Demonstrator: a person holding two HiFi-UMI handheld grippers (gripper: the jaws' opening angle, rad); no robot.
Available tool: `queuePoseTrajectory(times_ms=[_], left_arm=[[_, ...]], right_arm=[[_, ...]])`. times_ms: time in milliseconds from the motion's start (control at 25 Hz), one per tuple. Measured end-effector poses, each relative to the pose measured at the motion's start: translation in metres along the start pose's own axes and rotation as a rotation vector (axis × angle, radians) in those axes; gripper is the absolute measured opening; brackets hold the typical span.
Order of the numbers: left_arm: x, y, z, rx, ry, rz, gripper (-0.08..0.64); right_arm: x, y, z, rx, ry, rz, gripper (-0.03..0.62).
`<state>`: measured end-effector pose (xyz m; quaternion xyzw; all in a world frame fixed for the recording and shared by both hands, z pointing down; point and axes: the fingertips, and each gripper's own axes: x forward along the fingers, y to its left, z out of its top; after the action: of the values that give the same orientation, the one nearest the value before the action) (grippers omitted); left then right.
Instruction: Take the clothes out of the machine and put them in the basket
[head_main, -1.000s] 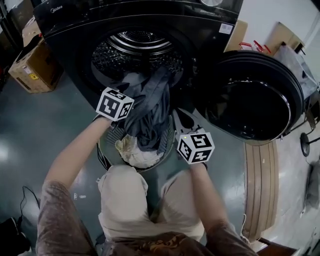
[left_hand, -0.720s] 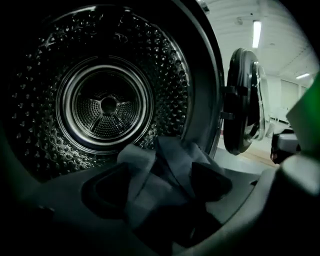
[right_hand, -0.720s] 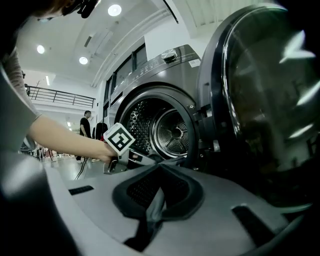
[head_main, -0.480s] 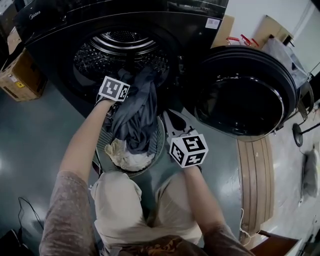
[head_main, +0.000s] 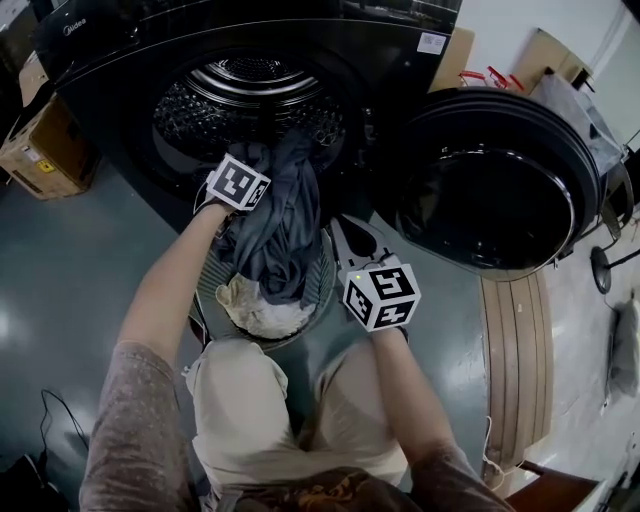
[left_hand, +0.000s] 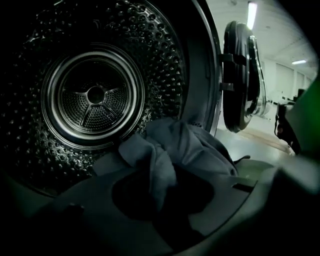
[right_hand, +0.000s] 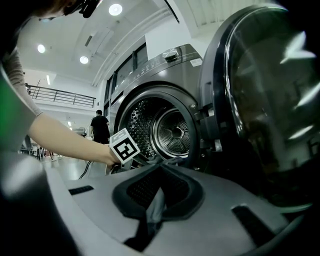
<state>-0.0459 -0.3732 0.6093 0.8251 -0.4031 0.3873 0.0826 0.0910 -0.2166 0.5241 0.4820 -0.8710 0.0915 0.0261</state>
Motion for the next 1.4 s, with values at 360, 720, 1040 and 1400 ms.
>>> queuePoseTrajectory(times_ms=[360, 720, 1040, 1400], left_arm=[[-0.049, -0.055, -0.012, -0.030, -0.042, -0.168, 0.077], [-0.122, -0.118, -0.024, -0.090, -0.057, -0.372, 0.066], [-0.162, -0.155, -0.062, -0.116, 0.010, -0.446, 0.067], [-0.180, -0.162, -0.079, -0.110, 0.016, -0.444, 0.080]], right_arm=[[-0.001, -0.003, -0.002, 0.005, 0.000, 0.009, -0.005], [0.003, -0.002, -0.006, 0.014, 0.003, 0.030, -0.005], [0.011, 0.008, -0.009, 0.020, 0.006, 0.060, -0.005], [0.026, 0.018, -0.015, 0.020, 0.020, 0.081, -0.005]])
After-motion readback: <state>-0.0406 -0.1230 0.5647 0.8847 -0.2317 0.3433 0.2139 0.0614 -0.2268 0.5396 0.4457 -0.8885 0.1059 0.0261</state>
